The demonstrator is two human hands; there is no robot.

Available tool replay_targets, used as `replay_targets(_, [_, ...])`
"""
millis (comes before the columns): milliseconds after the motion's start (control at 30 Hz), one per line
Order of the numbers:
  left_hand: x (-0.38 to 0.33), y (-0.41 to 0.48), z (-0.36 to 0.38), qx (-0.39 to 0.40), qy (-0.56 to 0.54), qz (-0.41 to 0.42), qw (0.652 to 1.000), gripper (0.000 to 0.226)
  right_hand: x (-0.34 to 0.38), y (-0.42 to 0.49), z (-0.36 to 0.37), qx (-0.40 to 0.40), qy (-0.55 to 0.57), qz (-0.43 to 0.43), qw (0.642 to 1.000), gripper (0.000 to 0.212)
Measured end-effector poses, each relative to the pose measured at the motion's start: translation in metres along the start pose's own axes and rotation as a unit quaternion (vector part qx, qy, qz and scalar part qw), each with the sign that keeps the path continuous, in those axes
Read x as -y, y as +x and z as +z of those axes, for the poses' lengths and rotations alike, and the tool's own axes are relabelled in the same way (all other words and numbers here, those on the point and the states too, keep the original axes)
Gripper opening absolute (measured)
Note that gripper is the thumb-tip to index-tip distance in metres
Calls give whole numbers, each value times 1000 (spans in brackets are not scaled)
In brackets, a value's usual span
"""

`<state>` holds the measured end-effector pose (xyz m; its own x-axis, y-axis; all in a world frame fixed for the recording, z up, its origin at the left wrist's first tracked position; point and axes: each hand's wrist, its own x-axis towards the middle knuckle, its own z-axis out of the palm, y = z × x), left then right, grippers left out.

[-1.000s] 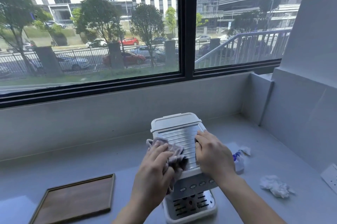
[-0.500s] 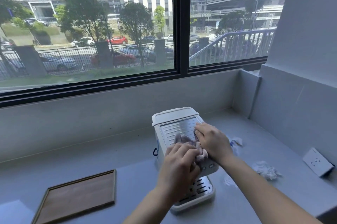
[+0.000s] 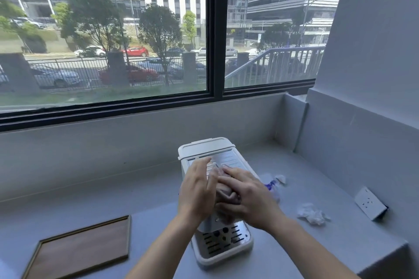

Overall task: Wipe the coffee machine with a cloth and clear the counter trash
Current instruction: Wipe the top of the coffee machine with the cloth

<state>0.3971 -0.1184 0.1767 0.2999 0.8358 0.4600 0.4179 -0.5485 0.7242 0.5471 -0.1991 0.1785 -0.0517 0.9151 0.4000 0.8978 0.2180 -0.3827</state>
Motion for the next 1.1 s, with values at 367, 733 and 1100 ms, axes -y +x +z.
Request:
replay_targets(367, [8,-2,21,114,336,-15,935,64,-72,109,1,-50,179,219,958,22])
replay_targets(733, [0,-6,21,98,328,-30,939,58,-54,3,-13,-88,262,156,948,45])
replay_targets(1100, [-1,-7,20,115,344,-18,932,63,-70,133,4,55,55,144,987,22])
